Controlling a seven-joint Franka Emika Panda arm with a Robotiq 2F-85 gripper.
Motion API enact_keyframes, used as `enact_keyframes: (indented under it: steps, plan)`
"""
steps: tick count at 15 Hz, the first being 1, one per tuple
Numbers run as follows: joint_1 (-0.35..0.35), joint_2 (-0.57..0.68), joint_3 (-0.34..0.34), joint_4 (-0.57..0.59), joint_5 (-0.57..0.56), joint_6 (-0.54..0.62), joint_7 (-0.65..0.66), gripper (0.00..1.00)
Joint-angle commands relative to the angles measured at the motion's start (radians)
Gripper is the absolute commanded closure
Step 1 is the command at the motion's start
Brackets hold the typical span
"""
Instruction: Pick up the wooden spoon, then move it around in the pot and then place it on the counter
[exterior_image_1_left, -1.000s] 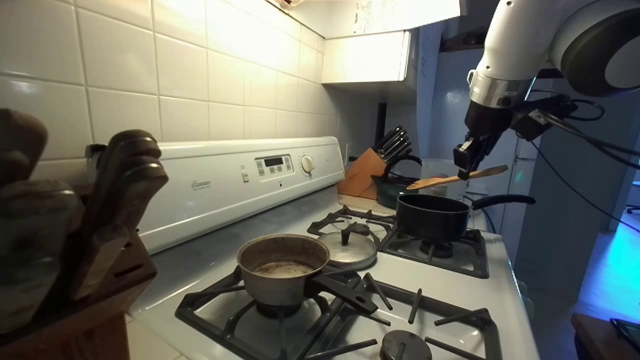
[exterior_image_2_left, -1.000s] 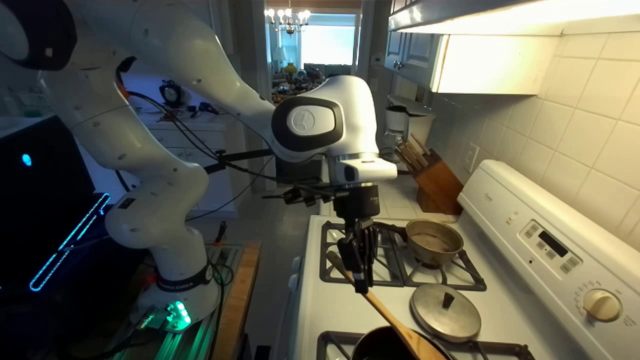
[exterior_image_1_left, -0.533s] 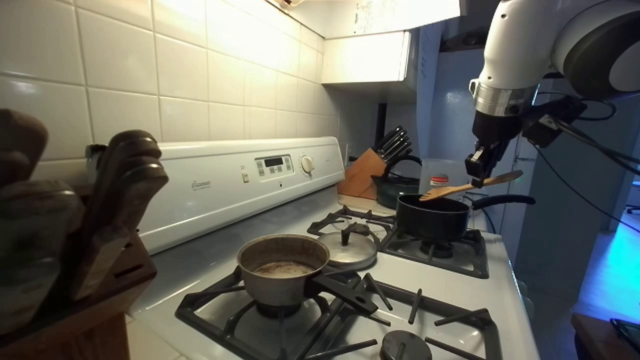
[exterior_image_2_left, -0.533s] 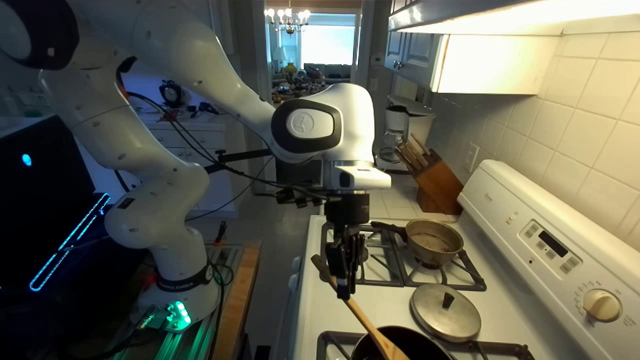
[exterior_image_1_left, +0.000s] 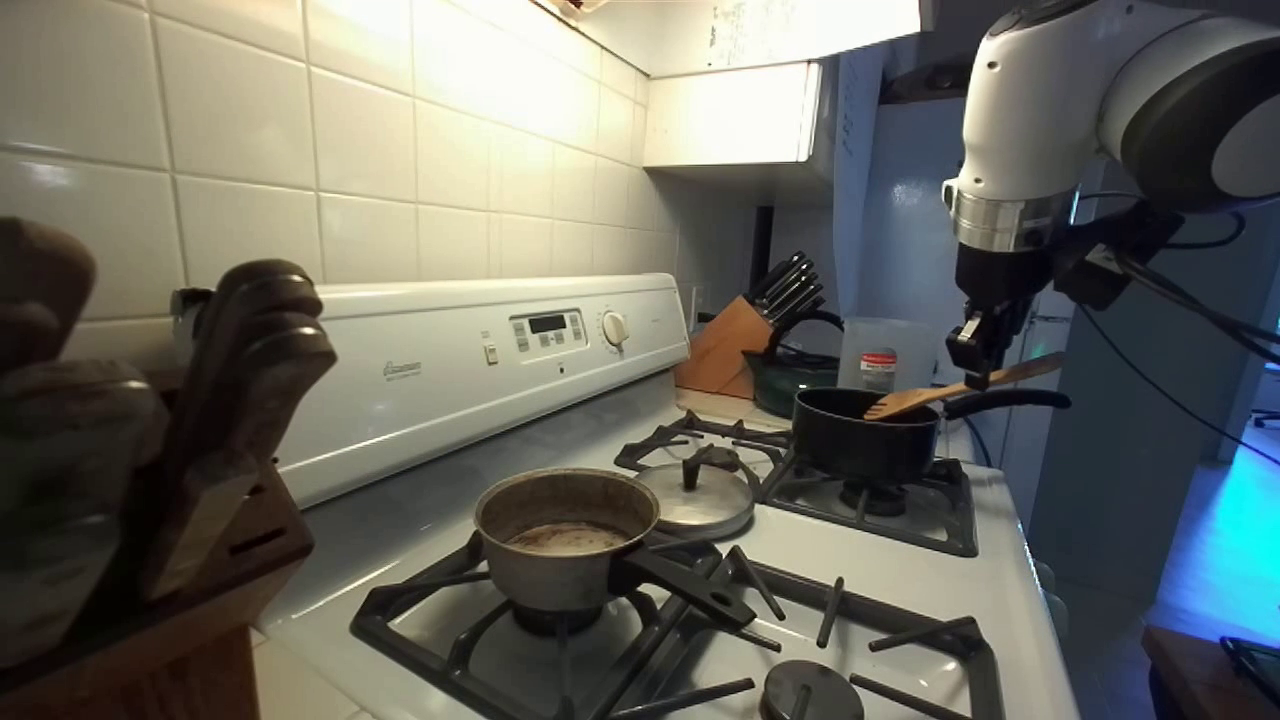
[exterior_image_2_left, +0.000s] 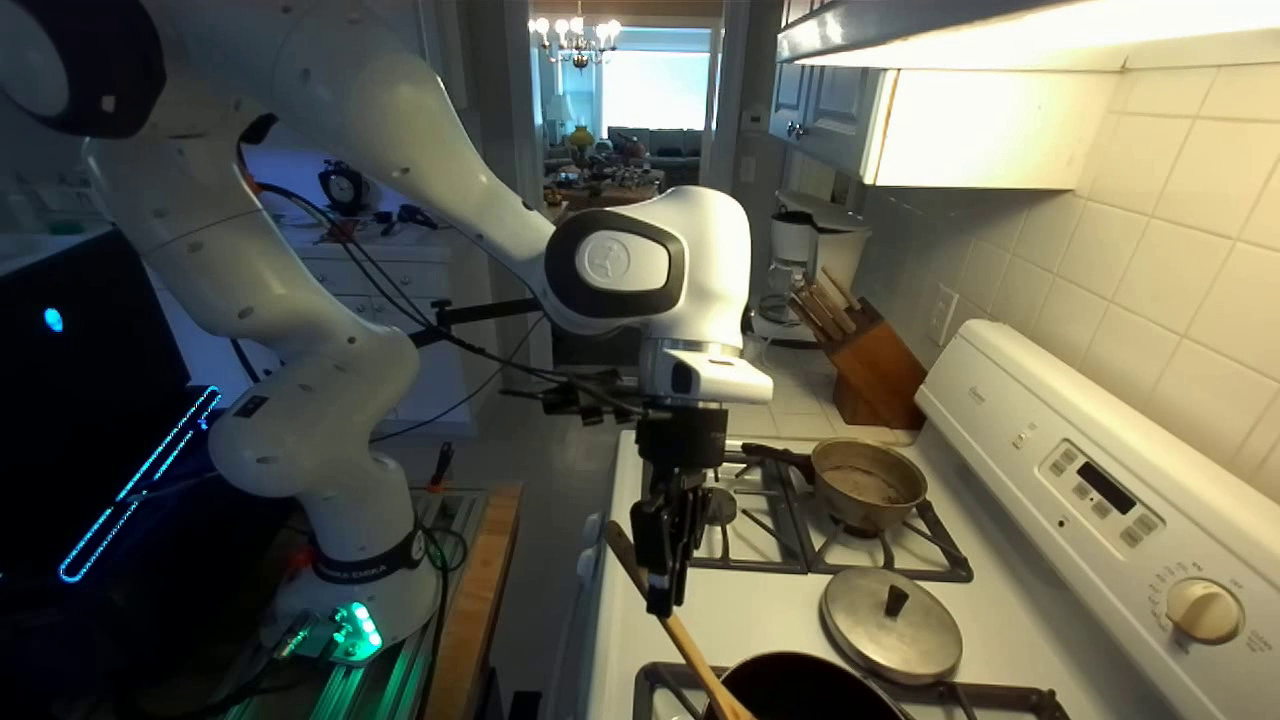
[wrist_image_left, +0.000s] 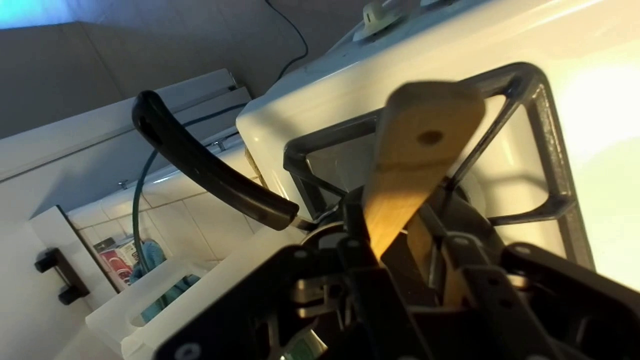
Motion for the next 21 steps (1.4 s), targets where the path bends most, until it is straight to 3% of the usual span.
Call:
enact_keyframes:
  steps: [1, 10, 21]
  plan:
    - [-0.016, 0.054, 0.013, 0.028, 0.035, -0.020, -0.012, 0.93]
    - [-0.003, 0.181, 0.004, 0.153, 0.118, -0.036, -0.044, 0.93]
    - [-0.003, 0.376, -0.034, 0.420, 0.293, -0.201, -0.183, 0.93]
